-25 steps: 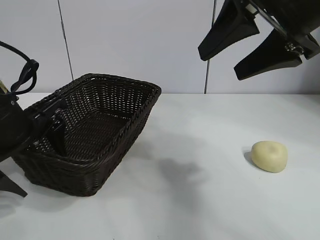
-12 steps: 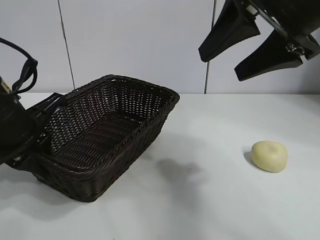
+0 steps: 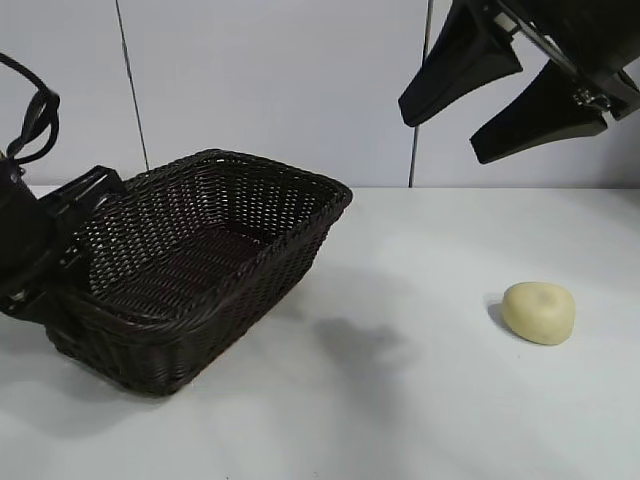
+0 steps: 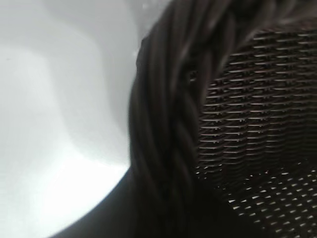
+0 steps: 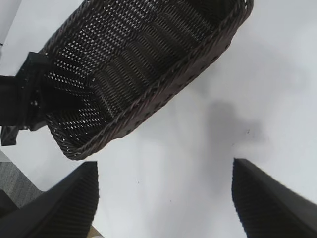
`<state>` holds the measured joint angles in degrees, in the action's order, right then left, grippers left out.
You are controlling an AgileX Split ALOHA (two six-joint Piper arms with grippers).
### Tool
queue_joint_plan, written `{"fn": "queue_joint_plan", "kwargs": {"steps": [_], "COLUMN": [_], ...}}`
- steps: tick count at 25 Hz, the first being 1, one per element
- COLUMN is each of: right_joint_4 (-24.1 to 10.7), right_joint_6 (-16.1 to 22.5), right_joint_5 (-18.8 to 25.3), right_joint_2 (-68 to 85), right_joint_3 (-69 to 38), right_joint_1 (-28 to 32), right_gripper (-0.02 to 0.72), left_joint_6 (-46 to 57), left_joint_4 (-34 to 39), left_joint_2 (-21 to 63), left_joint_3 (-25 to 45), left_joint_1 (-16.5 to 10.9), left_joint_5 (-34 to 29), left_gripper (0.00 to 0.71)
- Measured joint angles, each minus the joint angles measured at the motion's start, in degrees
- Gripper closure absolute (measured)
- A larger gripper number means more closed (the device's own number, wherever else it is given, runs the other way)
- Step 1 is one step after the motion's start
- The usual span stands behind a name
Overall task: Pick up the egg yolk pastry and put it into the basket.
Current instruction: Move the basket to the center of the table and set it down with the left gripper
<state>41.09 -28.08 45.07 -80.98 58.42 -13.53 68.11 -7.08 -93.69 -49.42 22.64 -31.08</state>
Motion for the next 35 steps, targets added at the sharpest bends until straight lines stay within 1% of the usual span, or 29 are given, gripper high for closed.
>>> {"fn": "queue_joint_plan", "kwargs": {"steps": [2, 6, 10, 14, 17, 19, 22, 25, 29, 33, 35], "right_joint_4": [-0.2, -0.6, -0.7, -0.7, -0.8, -0.8, -0.8, -0.8, -0.8, -0.8, -0.8], "right_joint_6": [0.0, 0.0, 0.0, 0.0, 0.0, 0.0, 0.0, 0.1, 0.1, 0.1, 0.1], "right_joint_5": [0.1, 0.2, 0.2, 0.2, 0.2, 0.2, 0.2, 0.2, 0.2, 0.2, 0.2], "right_joint_2": [0.0, 0.0, 0.0, 0.0, 0.0, 0.0, 0.0, 0.0, 0.0, 0.0, 0.0], "right_joint_3": [0.0, 0.0, 0.0, 0.0, 0.0, 0.0, 0.0, 0.0, 0.0, 0.0, 0.0], "right_joint_1": [0.0, 0.0, 0.0, 0.0, 0.0, 0.0, 0.0, 0.0, 0.0, 0.0, 0.0], "right_gripper": [0.164, 0.164, 0.164, 0.164, 0.164, 0.164, 0.164, 0.164, 0.164, 0.164, 0.164], "left_joint_6": [-3.3, -9.6, -18.5, -31.2, -40.9, -46.1, -51.9, -56.9, -62.8, -68.1, -70.3], "left_joint_4": [0.1, 0.0, -3.2, -9.6, -13.1, -13.8, -13.8, -13.8, -13.8, -13.8, -14.3], "left_joint_2": [0.2, 0.2, 0.2, 0.2, 0.2, 0.2, 0.0, -2.4, -8.7, -14.5, -16.6], "left_joint_3": [-2.0, -6.4, -9.7, -11.0, -11.0, -11.5, -13.4, -17.8, -24.4, -29.8, -31.0], "left_joint_1": [-0.8, -1.1, -1.4, -3.8, -6.6, -8.2, -9.4, -9.6, -9.6, -9.6, -9.6], "left_joint_5": [-2.4, -6.2, -7.8, -9.8, -12.0, -13.7, -16.9, -21.2, -26.7, -30.5, -30.8], "left_gripper": [0.613, 0.613, 0.613, 0.613, 0.613, 0.613, 0.613, 0.613, 0.613, 0.613, 0.613]}}
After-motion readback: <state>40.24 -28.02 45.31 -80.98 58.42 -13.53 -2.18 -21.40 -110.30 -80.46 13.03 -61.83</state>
